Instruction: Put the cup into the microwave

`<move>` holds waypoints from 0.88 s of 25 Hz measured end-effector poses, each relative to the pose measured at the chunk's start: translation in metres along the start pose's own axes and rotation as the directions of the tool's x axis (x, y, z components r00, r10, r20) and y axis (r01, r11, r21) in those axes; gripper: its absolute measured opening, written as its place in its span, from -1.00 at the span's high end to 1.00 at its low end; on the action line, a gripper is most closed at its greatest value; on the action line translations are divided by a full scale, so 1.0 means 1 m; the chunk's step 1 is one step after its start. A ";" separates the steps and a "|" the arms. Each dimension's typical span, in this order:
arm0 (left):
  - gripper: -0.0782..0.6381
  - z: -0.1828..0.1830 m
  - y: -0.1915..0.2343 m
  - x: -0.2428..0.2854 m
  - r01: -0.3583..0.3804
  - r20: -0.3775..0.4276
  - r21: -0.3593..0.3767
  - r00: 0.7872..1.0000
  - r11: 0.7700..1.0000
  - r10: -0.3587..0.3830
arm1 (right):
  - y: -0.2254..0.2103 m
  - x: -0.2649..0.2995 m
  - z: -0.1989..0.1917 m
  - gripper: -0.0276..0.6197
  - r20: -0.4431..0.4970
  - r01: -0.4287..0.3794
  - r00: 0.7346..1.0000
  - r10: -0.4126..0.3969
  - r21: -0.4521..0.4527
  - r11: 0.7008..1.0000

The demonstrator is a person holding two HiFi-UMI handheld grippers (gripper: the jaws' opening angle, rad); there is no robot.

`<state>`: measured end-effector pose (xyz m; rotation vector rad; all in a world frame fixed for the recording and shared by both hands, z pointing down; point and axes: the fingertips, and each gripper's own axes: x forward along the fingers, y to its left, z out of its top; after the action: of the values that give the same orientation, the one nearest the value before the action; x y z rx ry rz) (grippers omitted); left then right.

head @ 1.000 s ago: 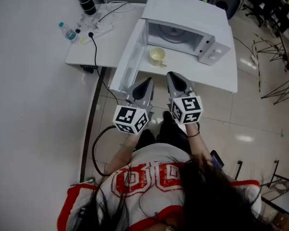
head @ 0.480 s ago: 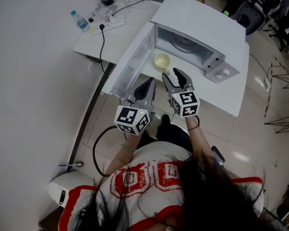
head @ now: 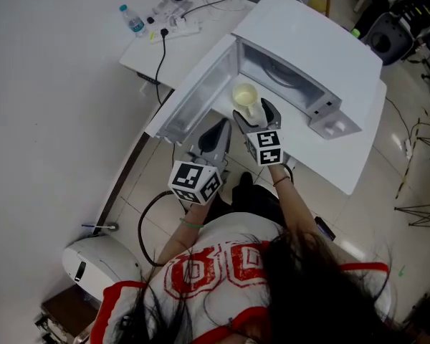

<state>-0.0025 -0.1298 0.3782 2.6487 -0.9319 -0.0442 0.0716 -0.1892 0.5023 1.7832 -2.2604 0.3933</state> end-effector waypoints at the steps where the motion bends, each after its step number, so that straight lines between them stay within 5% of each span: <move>1: 0.79 -0.002 -0.001 0.001 -0.010 0.000 -0.002 1.000 1.000 0.010 | -0.002 0.004 -0.004 -0.28 -0.012 -0.005 1.000 0.004 -0.015 1.000; 22: 0.79 -0.032 0.026 0.027 -0.040 -0.019 -0.020 0.999 0.999 0.040 | -0.024 0.069 -0.056 -0.50 -0.127 0.001 0.992 0.000 0.009 1.000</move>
<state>0.0076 -0.1558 0.4184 2.6070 -0.9733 -0.0198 0.0804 -0.2374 0.5801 1.7117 -2.1747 0.5031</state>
